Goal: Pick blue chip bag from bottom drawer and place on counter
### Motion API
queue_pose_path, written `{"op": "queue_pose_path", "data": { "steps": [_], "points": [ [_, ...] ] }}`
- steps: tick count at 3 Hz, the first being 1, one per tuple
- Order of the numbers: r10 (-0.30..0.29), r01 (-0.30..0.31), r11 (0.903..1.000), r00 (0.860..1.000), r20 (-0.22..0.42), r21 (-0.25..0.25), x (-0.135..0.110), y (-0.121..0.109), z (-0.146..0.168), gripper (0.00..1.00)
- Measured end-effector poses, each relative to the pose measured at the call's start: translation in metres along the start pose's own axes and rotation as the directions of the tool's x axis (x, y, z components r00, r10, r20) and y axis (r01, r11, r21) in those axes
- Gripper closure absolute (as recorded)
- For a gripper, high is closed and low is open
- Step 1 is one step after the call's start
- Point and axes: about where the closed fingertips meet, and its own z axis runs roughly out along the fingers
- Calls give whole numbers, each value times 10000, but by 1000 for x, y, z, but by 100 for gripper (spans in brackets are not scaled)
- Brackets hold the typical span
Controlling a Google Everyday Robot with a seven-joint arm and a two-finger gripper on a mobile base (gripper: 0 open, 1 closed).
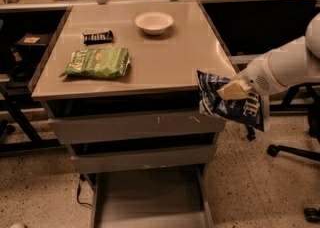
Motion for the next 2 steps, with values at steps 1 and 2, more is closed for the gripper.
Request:
{"op": "queue_pose_path", "data": {
  "steps": [1,2],
  "points": [
    [-501,504,9985,9987,107,-209,-42,-9,2,100],
    [-1094,1098,9926,9939,117,-525,-86,-10,6,100]
  ]
}}
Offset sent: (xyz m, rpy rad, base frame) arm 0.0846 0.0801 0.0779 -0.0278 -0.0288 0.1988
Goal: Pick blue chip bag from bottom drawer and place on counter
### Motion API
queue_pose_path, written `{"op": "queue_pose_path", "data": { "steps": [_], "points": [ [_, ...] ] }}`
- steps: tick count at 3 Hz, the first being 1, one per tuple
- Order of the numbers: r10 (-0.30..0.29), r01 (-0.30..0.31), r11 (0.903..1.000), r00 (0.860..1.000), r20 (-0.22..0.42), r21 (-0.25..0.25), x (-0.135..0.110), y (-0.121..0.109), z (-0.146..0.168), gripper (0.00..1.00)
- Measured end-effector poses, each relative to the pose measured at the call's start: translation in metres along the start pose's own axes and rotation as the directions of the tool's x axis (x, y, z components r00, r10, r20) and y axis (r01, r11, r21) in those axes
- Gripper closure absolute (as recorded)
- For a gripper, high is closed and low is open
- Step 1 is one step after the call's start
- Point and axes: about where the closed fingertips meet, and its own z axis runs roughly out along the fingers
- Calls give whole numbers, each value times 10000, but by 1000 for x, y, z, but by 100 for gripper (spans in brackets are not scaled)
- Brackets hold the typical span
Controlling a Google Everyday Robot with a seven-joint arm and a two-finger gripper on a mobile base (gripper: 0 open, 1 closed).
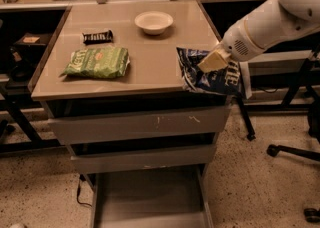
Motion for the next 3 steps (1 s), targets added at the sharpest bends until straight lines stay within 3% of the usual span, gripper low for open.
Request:
{"op": "queue_pose_path", "data": {
  "steps": [1,2,3],
  "points": [
    [-77,77,10000,9999,80,17,-6,1,-2,100],
    [129,-129,9995,9999,-9,-285,-5,-7,3,100],
    [-103,94,9969,9999,-115,-780,-21,-25,17,100]
  ]
}}
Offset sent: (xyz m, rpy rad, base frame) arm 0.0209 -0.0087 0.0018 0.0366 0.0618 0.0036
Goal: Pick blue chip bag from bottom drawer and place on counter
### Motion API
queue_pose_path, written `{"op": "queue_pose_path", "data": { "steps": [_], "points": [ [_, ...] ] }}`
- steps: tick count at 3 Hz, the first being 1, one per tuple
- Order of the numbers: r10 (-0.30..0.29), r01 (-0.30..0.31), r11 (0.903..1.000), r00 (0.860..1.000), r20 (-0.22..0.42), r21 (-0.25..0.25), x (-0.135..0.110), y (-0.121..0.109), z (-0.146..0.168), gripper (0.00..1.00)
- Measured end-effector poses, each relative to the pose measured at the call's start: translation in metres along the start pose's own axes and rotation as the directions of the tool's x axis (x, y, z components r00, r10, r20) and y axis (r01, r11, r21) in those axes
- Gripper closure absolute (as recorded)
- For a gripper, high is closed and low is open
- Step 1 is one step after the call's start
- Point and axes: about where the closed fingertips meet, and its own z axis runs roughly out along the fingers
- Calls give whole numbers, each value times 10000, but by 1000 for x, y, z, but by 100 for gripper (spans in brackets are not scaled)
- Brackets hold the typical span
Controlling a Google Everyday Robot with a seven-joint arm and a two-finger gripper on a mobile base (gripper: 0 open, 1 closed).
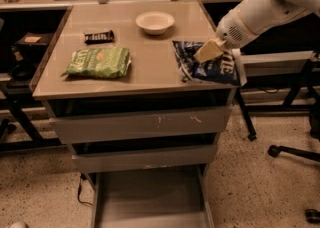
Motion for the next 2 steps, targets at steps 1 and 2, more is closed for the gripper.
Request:
{"op": "queue_pose_path", "data": {
  "steps": [1,2],
  "points": [
    [-395,392,9981,9992,-42,-482,-31,-20,14,100],
    [-746,739,9943,9972,-55,-771,-61,-34,27,100]
  ]
}}
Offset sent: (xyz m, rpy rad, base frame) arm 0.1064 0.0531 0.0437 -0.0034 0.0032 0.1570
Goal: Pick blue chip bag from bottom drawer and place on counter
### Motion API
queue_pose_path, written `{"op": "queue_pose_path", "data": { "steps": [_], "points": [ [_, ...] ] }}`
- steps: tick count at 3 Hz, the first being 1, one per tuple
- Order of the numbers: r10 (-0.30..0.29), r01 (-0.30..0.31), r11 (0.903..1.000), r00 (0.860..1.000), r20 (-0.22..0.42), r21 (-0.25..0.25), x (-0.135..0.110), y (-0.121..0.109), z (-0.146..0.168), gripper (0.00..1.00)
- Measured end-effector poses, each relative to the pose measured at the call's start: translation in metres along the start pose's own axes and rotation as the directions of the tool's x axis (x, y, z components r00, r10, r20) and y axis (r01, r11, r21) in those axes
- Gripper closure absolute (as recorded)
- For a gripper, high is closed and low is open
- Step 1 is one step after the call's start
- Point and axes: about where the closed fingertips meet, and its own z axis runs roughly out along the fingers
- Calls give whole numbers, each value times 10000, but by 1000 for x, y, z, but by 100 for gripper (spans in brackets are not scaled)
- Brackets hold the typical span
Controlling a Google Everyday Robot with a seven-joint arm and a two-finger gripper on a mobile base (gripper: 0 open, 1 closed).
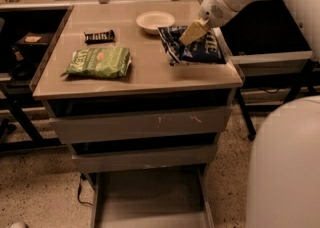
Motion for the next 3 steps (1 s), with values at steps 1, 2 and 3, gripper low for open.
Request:
{"op": "queue_pose_path", "data": {
  "steps": [1,2,3],
  "points": [
    [-106,111,9993,9998,145,-363,-13,-8,20,100],
    [-16,35,9962,9998,213,-866,-15,-9,46,100],
    [28,28,9934,9988,485,-1143,-13,-9,64,100]
  ]
}}
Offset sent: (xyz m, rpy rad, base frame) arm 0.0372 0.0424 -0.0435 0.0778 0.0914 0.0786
